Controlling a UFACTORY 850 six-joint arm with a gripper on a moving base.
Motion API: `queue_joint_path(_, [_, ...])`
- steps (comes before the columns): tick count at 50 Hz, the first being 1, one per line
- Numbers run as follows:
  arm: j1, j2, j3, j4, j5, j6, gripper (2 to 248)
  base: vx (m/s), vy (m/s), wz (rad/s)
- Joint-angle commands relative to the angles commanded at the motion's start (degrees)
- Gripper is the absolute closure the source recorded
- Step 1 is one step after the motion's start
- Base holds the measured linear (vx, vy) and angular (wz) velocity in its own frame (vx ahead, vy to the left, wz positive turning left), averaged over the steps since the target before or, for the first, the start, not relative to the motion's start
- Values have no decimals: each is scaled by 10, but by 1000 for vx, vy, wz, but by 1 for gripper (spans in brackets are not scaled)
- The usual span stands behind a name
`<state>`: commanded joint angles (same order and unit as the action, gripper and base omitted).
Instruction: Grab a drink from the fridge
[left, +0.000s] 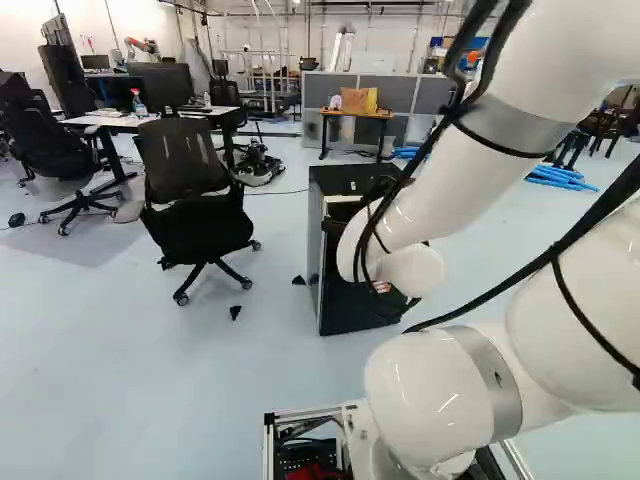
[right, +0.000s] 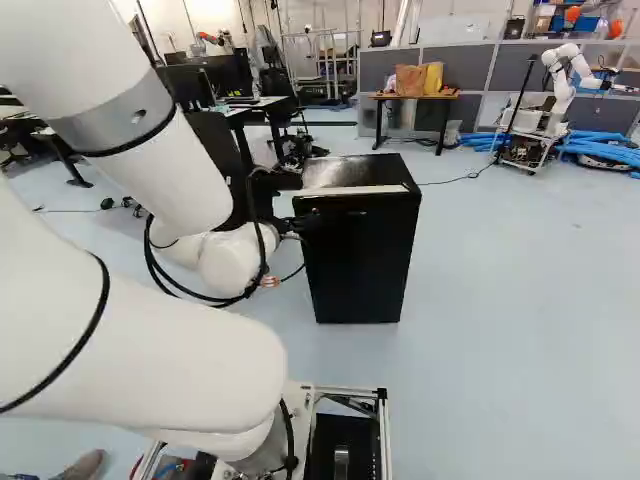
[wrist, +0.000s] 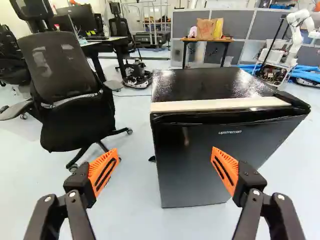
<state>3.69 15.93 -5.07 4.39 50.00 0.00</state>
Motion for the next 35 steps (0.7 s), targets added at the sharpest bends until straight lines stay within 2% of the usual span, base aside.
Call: queue_joint_path(35, [87,-6,-5,131,0,0,3,0,0,0])
